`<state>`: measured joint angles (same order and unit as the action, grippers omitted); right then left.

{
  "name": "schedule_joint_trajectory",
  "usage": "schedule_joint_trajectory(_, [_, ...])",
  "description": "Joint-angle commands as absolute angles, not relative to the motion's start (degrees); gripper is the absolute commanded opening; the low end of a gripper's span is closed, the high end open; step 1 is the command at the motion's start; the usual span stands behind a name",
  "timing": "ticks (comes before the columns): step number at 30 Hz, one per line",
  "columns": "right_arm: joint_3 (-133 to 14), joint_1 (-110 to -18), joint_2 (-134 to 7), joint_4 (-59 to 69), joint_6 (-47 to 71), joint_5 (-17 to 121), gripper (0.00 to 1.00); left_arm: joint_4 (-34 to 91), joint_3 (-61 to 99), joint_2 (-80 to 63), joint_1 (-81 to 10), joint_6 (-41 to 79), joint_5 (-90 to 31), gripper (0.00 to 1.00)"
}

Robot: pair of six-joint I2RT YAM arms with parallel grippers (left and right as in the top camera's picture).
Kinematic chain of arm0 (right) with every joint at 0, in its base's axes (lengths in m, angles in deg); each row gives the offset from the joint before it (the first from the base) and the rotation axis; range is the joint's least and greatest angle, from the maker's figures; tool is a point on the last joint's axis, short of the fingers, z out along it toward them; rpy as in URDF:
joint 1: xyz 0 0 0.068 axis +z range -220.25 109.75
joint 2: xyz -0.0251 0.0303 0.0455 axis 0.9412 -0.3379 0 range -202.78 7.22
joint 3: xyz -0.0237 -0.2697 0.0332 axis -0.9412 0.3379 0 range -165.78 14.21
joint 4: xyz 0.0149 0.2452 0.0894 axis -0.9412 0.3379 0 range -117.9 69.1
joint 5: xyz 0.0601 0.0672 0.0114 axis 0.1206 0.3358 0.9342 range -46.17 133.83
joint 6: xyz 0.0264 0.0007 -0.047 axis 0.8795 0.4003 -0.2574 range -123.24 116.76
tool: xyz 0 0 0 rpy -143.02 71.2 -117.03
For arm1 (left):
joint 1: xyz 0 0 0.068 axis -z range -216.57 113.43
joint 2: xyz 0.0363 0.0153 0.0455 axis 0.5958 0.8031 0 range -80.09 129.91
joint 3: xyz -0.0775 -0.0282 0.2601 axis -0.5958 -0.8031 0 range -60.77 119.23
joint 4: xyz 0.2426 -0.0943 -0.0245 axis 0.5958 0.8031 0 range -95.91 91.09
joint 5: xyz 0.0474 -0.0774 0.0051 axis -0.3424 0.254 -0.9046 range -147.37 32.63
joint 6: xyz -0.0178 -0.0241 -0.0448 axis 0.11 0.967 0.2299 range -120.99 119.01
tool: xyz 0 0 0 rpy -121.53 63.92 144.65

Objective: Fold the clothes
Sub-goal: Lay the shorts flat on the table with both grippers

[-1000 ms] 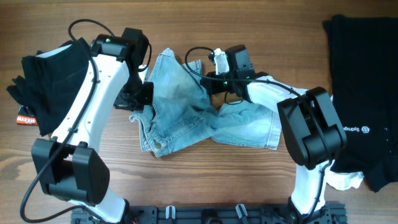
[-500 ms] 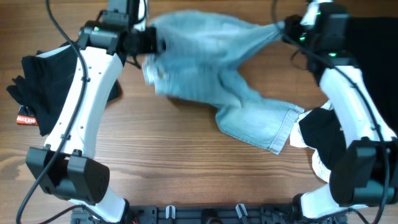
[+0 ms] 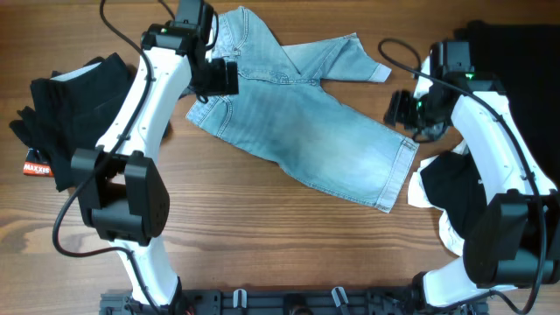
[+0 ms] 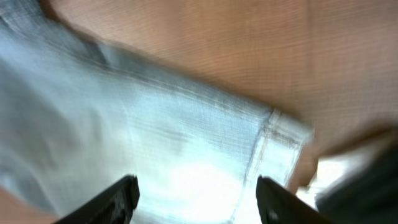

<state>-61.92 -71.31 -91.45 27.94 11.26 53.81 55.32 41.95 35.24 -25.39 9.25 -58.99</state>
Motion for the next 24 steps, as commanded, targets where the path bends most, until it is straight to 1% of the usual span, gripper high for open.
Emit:
schedule_joint_trajectory(1, [-61.0,-71.2,-92.0,33.6,11.7,56.8,0.68,59.5,41.9,37.3,-26.5,10.0,-59.8,1.00])
schedule_joint_trajectory(4, [-59.1,-70.3,-92.0,36.3,13.4,58.5,0.70,57.8,39.3,38.8,-27.1,10.0,-59.8,1.00])
schedule_joint_trajectory(6, [-56.4,-68.5,-92.0,35.8,13.9,60.0,0.72,54.4,36.4,40.2,-27.9,10.0,-59.8,1.00])
schedule_joint_trajectory(9, [-51.8,-66.2,-92.0,32.8,19.6,59.8,0.74,48.4,33.4,42.0,-29.5,9.9,-59.8,1.00])
schedule_joint_trajectory(13, [-47.0,-65.6,-92.0,29.0,22.5,59.8,0.74,41.8,30.0,42.6,-30.7,9.7,-59.8,0.99])
schedule_joint_trajectory(14, [-46.1,-65.6,-92.0,28.3,22.7,59.8,0.74,41.6,29.6,42.6,-30.7,9.7,-59.5,0.91])
schedule_joint_trajectory(15, [-44.9,-65.6,-92.0,27.4,23.9,59.0,0.74,42.0,29.1,42.6,-30.7,9.7,-58.3,0.77])
schedule_joint_trajectory(17, [-42.3,-65.6,-92.0,25.2,25.7,56.7,0.74,44.4,28.4,42.6,-30.7,9.8,-55.6,0.42])
schedule_joint_trajectory(18, [-41.4,-65.6,-92.0,24.2,25.7,56.8,0.74,45.8,28.0,42.6,-30.7,9.8,-54.8,0.27])
schedule_joint_trajectory(19, [-40.3,-65.6,-92.0,23.2,25.8,56.8,0.73,47.0,27.5,42.6,-30.7,9.8,-54.4,0.19])
schedule_joint_trajectory(20, [-38.8,-65.6,-92.0,22.0,25.9,56.8,0.73,49.6,26.2,42.6,-30.7,9.8,-54.3,0.05])
schedule_joint_trajectory(24, [-35.7,-65.6,-92.0,20.6,27.1,54.4,0.69,55.7,20.4,42.6,-30.8,9.8,-54.4,0.04])
